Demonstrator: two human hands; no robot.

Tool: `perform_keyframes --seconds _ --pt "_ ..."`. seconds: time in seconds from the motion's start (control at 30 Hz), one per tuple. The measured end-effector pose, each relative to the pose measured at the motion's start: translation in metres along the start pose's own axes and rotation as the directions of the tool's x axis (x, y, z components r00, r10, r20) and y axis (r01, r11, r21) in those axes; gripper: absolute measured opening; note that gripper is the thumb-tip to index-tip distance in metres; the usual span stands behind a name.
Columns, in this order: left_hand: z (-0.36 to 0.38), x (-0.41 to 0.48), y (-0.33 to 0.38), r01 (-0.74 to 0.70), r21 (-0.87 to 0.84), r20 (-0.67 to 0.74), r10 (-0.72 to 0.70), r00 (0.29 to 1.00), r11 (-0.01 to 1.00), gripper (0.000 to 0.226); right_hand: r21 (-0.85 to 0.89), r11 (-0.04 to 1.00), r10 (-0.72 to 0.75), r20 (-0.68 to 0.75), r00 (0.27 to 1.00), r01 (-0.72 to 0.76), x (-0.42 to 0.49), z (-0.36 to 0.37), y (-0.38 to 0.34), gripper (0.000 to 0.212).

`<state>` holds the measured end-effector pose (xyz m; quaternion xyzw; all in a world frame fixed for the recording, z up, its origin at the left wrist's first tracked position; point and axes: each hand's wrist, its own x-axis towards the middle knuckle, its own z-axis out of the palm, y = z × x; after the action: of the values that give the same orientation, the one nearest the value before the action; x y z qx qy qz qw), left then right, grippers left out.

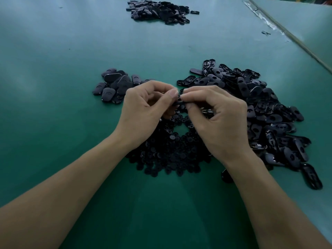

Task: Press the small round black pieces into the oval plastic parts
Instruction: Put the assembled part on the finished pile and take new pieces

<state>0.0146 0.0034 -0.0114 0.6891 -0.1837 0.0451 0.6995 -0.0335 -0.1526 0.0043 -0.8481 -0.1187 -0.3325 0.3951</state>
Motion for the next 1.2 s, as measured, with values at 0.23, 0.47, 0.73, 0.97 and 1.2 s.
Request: perform_keyframes --seconds 0.23,0.47,0.73,0.97,1.2 --pt "0.0004 0.0014 -0.0026 -0.037 -0.006 -0.029 0.037 0.999 0.999 0.013 0.111 0.968 0.218 0.088 0.972 -0.227 -0.0011 0.0 -0.0043 0.027" --pt "-0.0023 0.0029 -0.0054 -0.069 0.021 0.026 0.068 0.997 0.997 0.016 0.102 0.94 0.318 0.081 0.945 -0.325 0.0007 -0.0008 -0.0009 0.012" --pt "-0.0017 0.0031 -0.0062 -0.076 0.011 0.024 0.076 0.997 0.997 0.019 -0.002 0.942 0.335 0.07 0.94 -0.335 0.0005 -0.0011 -0.0004 0.022" --pt "-0.0012 0.0036 -0.0076 -0.002 -0.061 -0.01 0.002 1.0 0.998 0.016 -0.484 0.863 0.337 0.339 0.878 -0.144 -0.0065 -0.0023 0.0036 0.034" --pt "-0.0003 0.0043 -0.0061 0.022 -0.073 -0.02 -0.024 1.0 0.997 0.018 -0.459 0.871 0.341 0.309 0.888 -0.175 -0.006 -0.0034 0.0032 0.018"
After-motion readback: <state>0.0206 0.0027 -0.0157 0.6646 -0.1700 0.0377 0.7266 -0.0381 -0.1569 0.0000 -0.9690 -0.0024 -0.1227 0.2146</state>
